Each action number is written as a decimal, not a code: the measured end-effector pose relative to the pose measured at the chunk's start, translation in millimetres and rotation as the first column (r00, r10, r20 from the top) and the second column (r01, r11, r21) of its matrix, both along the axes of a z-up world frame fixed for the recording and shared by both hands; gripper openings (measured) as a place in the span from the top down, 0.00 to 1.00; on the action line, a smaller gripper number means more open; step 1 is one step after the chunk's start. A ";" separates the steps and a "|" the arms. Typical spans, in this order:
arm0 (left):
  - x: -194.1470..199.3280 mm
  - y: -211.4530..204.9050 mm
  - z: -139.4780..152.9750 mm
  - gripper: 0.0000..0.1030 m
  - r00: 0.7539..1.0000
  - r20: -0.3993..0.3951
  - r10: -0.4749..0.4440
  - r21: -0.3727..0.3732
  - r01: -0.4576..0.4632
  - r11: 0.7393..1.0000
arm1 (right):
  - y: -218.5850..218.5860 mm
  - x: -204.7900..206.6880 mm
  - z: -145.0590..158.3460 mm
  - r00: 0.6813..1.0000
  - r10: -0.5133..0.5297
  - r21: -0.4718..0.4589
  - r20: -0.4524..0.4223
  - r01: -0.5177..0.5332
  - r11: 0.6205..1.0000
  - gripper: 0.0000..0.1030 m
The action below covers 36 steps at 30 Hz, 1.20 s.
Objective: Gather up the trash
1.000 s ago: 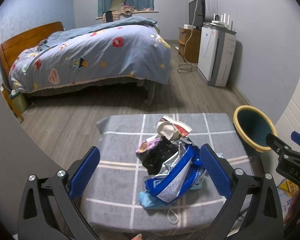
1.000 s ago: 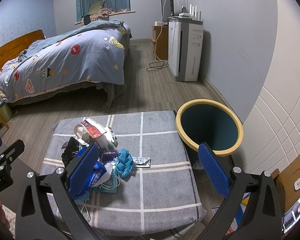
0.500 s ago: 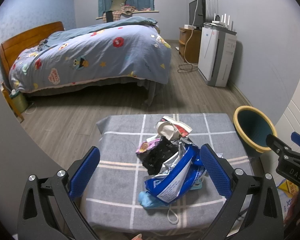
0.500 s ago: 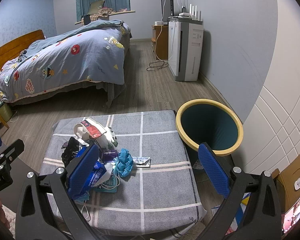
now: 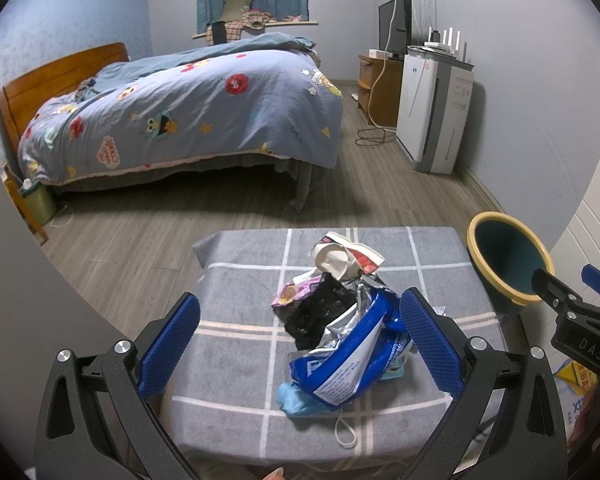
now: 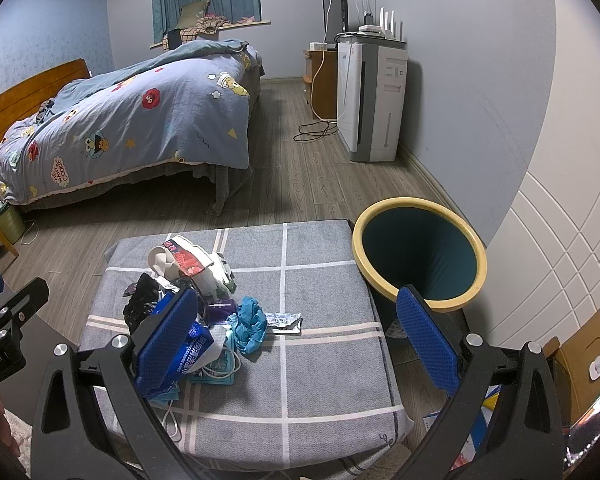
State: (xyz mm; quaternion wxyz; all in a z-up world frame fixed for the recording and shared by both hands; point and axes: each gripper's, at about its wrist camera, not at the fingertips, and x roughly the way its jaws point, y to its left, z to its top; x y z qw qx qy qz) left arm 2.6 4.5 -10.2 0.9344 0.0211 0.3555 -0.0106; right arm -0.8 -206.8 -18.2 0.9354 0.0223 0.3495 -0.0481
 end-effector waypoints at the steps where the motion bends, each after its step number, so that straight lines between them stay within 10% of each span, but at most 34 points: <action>1: 0.0 -0.2 0.3 0.03 1.000 -0.001 0.000 0.002 0.000 1.000 | 0.0 0.1 0.0 1.000 0.000 0.000 0.000 0.000 1.000 0.05; 27: 1.8 2.2 -1.6 0.03 1.000 -0.013 0.000 -0.015 0.000 1.000 | 2.8 -0.6 -3.5 1.000 -0.003 -0.002 -0.009 0.003 1.000 0.05; 36: 62.6 22.0 5.6 0.03 0.996 0.082 -0.021 -0.041 0.024 0.999 | -17.4 54.8 2.7 0.999 -0.020 0.000 0.031 0.020 1.000 0.05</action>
